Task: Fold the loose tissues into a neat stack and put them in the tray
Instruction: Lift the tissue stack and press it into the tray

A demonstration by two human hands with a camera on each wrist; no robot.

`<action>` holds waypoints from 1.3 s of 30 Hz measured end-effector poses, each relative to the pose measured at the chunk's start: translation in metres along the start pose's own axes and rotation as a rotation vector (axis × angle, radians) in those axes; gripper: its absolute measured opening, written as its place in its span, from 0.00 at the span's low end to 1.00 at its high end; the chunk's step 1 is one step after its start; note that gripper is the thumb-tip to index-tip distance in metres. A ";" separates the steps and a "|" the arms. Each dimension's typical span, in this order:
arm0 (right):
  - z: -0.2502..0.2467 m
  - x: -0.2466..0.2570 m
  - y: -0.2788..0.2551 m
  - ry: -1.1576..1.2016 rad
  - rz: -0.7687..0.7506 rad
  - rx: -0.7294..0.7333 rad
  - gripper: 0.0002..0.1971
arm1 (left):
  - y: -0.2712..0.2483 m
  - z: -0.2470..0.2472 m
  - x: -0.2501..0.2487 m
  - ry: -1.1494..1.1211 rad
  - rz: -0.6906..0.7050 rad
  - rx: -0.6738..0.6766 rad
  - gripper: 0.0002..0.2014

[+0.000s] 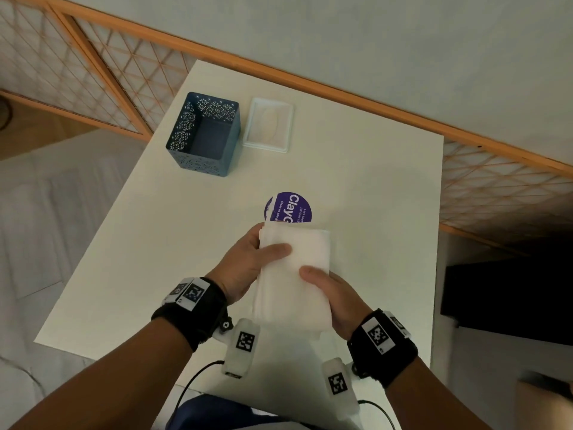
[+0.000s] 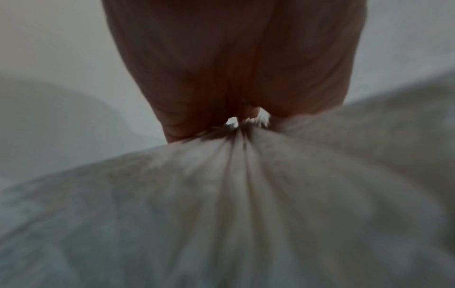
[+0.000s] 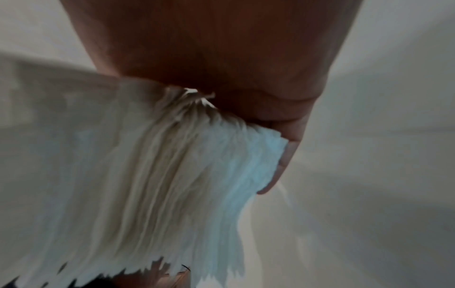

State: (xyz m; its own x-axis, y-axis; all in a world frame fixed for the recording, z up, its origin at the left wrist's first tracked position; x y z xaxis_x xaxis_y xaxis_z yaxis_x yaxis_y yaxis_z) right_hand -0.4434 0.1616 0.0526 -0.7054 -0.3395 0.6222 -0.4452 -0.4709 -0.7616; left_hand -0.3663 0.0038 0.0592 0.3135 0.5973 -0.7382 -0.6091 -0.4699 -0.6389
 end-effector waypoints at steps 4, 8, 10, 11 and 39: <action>0.020 0.012 0.012 -0.011 -0.024 -0.042 0.32 | 0.011 -0.014 -0.013 0.013 0.029 -0.043 0.27; 0.035 0.039 0.025 -0.124 -0.142 -0.127 0.28 | 0.028 -0.036 -0.044 0.079 0.115 -0.131 0.25; 0.048 0.052 0.031 -0.144 -0.184 -0.133 0.26 | 0.039 -0.050 -0.061 0.075 0.129 -0.182 0.24; 0.055 0.059 0.035 -0.140 -0.191 -0.134 0.25 | 0.044 -0.058 -0.071 0.079 0.131 -0.220 0.21; 0.242 0.224 0.212 -0.501 -0.297 -0.402 0.34 | 0.174 -0.175 -0.232 0.342 0.188 -0.322 0.31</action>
State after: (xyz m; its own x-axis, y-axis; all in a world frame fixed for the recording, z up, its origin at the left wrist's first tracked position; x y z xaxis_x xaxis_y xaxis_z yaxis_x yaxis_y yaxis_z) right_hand -0.5625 -0.2112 0.0747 -0.2270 -0.6224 0.7491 -0.8170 -0.2969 -0.4943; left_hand -0.4173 -0.3302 0.0811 0.4733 0.2617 -0.8411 -0.4393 -0.7575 -0.4829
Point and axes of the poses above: each hand's wrist, its own y-axis towards the middle knuckle, its own z-axis out of the palm, x = y × z, the point moved 5 cm from there along y, towards the middle knuckle, and after that the axes turned 15 degrees about -x, right-handed, at the moved point
